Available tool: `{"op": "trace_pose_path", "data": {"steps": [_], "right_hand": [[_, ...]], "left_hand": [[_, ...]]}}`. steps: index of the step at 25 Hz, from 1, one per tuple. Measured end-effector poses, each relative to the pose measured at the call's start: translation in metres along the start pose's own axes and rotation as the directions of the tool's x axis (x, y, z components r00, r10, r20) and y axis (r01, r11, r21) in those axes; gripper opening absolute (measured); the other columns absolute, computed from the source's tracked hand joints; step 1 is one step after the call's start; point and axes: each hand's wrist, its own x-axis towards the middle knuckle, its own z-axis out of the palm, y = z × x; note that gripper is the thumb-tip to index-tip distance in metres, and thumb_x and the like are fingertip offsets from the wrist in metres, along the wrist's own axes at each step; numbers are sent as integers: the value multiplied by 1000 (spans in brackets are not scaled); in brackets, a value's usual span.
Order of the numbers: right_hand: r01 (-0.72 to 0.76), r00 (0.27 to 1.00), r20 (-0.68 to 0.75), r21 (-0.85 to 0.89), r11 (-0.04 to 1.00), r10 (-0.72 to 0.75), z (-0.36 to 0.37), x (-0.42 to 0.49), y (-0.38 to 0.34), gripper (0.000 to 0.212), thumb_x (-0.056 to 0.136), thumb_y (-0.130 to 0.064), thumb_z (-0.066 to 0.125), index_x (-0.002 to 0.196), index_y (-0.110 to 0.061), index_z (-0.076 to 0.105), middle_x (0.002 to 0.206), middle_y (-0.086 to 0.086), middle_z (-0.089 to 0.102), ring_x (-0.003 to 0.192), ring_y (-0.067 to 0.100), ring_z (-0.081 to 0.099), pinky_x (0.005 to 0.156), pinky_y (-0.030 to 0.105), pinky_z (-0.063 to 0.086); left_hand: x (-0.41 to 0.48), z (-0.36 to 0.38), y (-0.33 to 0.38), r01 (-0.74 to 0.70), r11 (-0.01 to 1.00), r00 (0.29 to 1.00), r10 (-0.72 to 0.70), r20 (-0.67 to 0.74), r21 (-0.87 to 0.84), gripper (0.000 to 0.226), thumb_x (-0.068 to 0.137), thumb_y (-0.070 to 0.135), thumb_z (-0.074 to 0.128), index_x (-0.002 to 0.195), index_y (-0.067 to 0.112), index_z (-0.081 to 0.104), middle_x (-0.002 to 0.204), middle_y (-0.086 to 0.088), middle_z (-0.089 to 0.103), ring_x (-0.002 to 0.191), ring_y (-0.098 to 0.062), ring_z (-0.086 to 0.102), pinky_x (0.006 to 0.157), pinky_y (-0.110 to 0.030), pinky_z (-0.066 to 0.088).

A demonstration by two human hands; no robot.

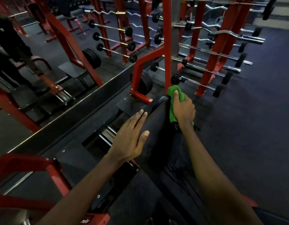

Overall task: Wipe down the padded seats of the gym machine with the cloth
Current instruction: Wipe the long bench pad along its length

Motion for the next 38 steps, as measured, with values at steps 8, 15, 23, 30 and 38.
{"op": "trace_pose_path", "data": {"steps": [8,15,23,30,38], "right_hand": [[649,760,96,-132,749,-642,14,-11,-17,39,95,-57,55,117,-29,72,118,-1,69,104,24,68,85,43,55],[483,875,-39,22,875,-482,9,-97,37,47,101,-50,53,135,-18,63,133,8,63,118,26,63,97,37,52],[777,608,288,-24,629,-740,-3,-196,86,62,93,-56,61,151,-40,44,148,7,52,143,36,42,123,52,24],[847,517,278,-34,530,-809,10,-202,83,45,94,-47,66,138,-36,63,159,1,42,149,35,33,120,54,28],[843,528,314,-83,532,-789,31,-195,21,45,85,-42,73,129,-34,68,152,-2,50,154,35,22,122,53,21]], "left_hand": [[-1,4,-5,-7,997,1000,7,-11,-71,67,108,47,24,153,1,38,161,-14,35,148,-23,35,121,-35,29],[7,-6,-3,3,994,998,3,61,-106,65,107,49,18,156,12,37,164,-6,31,148,-17,32,121,-23,20],[91,-4,-13,-160,987,915,156,373,-20,61,107,34,44,161,17,22,170,-6,8,156,-18,7,123,-20,1],[128,10,-7,-230,972,858,175,483,56,64,108,41,36,162,17,11,170,-6,0,157,-20,-7,127,-34,-4],[131,7,-4,-157,988,858,132,496,9,58,110,36,30,162,16,14,171,-3,2,156,-17,-7,105,-5,-21]]}}
